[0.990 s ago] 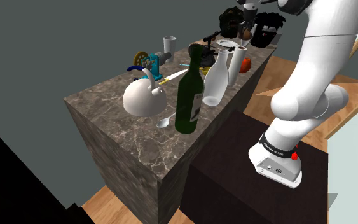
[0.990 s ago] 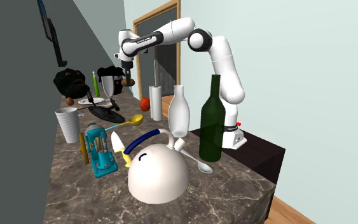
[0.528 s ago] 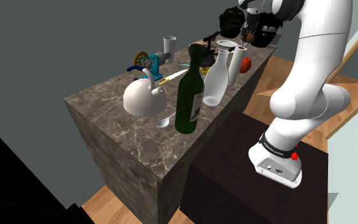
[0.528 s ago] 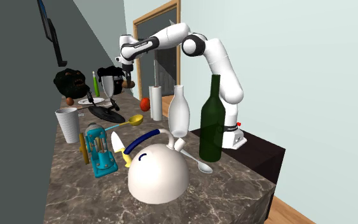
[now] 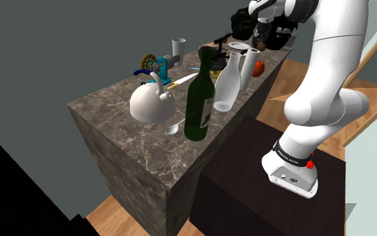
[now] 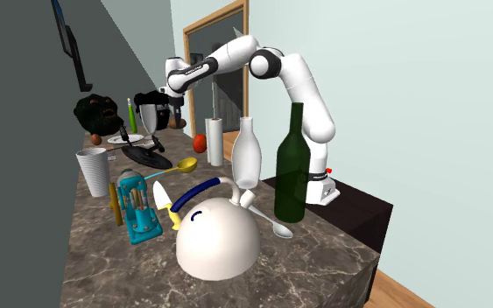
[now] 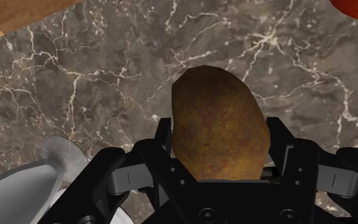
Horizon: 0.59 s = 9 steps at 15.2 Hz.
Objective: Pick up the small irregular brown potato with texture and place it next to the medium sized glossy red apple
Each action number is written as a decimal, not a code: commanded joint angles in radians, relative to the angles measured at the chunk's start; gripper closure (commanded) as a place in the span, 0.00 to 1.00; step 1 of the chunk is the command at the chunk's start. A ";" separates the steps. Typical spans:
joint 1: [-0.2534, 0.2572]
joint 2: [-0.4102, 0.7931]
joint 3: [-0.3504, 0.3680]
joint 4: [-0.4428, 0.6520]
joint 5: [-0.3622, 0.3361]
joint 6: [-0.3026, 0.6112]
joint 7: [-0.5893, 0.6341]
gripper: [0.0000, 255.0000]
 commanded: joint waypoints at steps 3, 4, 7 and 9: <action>0.001 0.009 0.001 -0.042 0.001 0.051 0.004 1.00; 0.001 0.013 0.002 -0.050 0.001 0.062 0.005 1.00; 0.001 0.025 0.004 -0.071 0.003 0.096 0.008 1.00; 0.000 0.035 0.005 -0.085 0.005 0.118 0.009 1.00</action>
